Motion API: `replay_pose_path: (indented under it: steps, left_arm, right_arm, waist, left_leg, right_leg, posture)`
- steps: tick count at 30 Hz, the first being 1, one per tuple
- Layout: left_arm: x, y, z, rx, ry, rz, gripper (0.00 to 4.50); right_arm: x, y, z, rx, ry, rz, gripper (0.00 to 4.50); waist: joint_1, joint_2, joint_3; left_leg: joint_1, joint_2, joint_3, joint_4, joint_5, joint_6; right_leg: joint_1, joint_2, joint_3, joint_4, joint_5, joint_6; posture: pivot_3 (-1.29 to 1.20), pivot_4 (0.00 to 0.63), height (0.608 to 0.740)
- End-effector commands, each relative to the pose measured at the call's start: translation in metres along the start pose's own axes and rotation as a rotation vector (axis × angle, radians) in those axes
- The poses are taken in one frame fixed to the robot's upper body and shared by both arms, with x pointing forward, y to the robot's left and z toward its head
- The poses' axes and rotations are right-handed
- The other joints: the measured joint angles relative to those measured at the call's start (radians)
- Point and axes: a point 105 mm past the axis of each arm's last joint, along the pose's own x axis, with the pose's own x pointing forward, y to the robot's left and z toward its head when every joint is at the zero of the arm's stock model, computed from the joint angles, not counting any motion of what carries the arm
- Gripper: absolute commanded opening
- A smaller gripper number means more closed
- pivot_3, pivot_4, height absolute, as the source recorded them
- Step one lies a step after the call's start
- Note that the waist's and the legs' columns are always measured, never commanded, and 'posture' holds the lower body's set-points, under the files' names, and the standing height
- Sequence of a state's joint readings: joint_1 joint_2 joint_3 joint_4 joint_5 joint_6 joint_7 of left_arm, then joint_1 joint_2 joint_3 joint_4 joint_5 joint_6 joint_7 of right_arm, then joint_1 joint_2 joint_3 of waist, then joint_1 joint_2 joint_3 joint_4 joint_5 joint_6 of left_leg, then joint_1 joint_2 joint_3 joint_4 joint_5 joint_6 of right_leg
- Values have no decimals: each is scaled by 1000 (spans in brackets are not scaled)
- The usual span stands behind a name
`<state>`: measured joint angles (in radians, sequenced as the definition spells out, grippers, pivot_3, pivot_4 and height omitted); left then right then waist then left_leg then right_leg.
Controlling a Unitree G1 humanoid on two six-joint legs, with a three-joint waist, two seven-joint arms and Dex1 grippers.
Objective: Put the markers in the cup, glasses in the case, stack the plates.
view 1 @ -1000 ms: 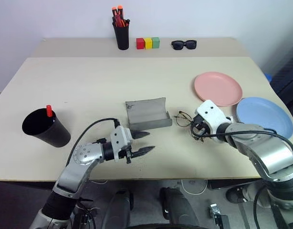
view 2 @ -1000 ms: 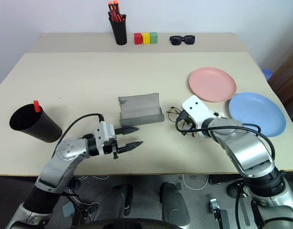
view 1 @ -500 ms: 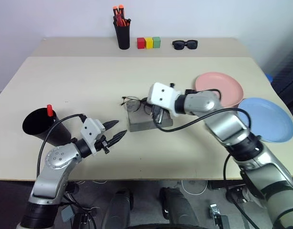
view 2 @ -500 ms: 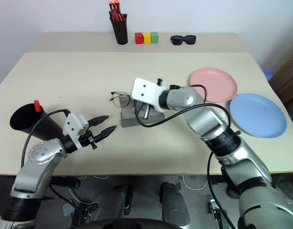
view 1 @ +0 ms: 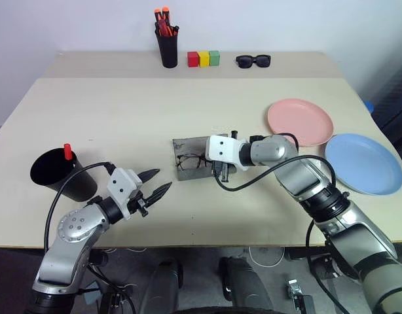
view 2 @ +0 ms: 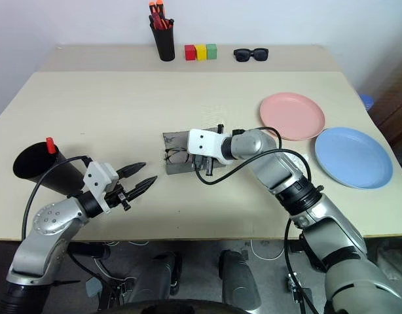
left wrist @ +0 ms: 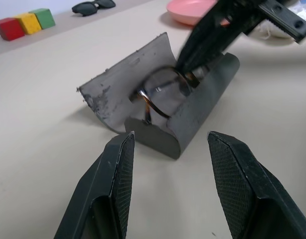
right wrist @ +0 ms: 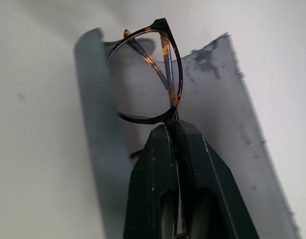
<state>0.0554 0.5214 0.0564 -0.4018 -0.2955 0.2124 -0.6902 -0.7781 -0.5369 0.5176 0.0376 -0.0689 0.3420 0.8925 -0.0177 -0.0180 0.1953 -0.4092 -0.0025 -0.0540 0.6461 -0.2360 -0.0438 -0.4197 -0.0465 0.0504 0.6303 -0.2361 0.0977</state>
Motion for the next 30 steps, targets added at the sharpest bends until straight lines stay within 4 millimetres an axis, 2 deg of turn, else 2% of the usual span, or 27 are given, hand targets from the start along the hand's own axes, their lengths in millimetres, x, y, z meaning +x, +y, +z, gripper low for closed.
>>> replay_pose_path:
  steps: [1, 3, 6, 8, 9, 11, 14, 17, 21, 23, 25, 30]
  left_arm:
    - [3, 1, 8, 25, -30, -6, 2358]
    - [5, 2, 8, 26, -28, -8, 2358]
    - [7, 7, 9, 24, -36, 4, 2358]
    - [11, 14, 12, 1, -45, 28, 2358]
    - [13, 17, 13, -28, -49, 39, 2105]
    - [17, 23, 19, -78, -71, 53, 1488]
    - [33, 41, 31, -96, -70, 124, 40]
    - [58, 63, 39, -89, -22, 230, 40]
    - [94, 74, 45, -127, 78, 225, 40]
    - [115, 78, 55, -203, 77, 213, 40]
    - [133, 78, 60, -289, 112, 190, 40]
    - [162, 73, 50, -314, 282, 125, 40]
  right_arm:
    - [-8, -10, 12, -22, -32, -53, 631]
    - [-10, -14, 12, -17, -32, -73, 1364]
    - [-14, -20, 16, -16, -43, -119, 2859]
    - [-18, -23, 18, -14, -53, -143, 2859]
    - [-21, -23, 19, -11, -58, -152, 2879]
    - [-26, -23, 21, 1, -73, -168, 2888]
    - [-37, -18, 22, 35, -99, -188, 2888]
    - [-45, -10, 20, 76, -107, -205, 2888]
    - [-55, 1, 15, 130, -92, -225, 2888]
    - [-64, 7, 11, 151, -78, -234, 2888]
    - [-72, 13, 8, 164, -65, -242, 2888]
    - [-92, 22, 14, 201, -110, -291, 2888]
  waist:
    - [1, 0, 0]
    - [0, 0, 0]
    - [0, 0, 0]
    - [3, 0, 0]
    - [4, 0, 0]
    - [4, 0, 0]
    - [7, 0, 0]
    - [9, 0, 0]
    - [4, -1, 0]
    - [3, -1, 0]
    - [7, -1, 0]
    - [-2, -1, 0]
  left_leg:
    - [0, 0, 0, 0, 0, 0]
    - [0, 0, 0, 0, 0, 0]
    - [0, 0, 0, 0, 0, 0]
    - [0, 0, 0, 0, 0, 0]
    - [0, 0, 0, 0, 0, 0]
    - [0, 0, 0, 0, 0, 0]
    - [0, -1, -1, 1, 0, 0]
    - [0, -1, -2, 1, 0, 0]
    - [0, -2, -3, 2, 0, 0]
    - [0, -2, -3, 1, 0, 0]
    - [0, -2, -4, 1, 0, 0]
    - [0, -2, -4, 1, 0, 0]
  right_leg:
    - [0, 0, 0, 0, 0, 0]
    - [0, 0, 0, 0, 0, 0]
    - [0, 0, 0, 0, 0, 0]
    - [0, 0, 0, 0, 0, 0]
    - [0, 0, 0, 0, 0, 0]
    - [0, 0, 0, 0, 0, 0]
    - [1, 0, 0, 0, 0, 1]
    - [1, 1, -1, 1, 2, 4]
    - [3, 1, -2, 1, 3, 5]
    - [3, 1, -2, 0, 3, 5]
    - [2, 1, -2, 1, 2, 5]
    - [3, 1, -3, 0, 2, 6]
  posture:
    - [0, 150, 740]
    - [0, 150, 740]
    - [0, 150, 740]
    - [0, 150, 740]
    - [0, 150, 740]
    - [0, 150, 740]
    - [0, 150, 740]
    - [0, 150, 740]
    - [0, 150, 740]
    - [0, 150, 740]
    - [0, 150, 740]
    - [0, 150, 740]
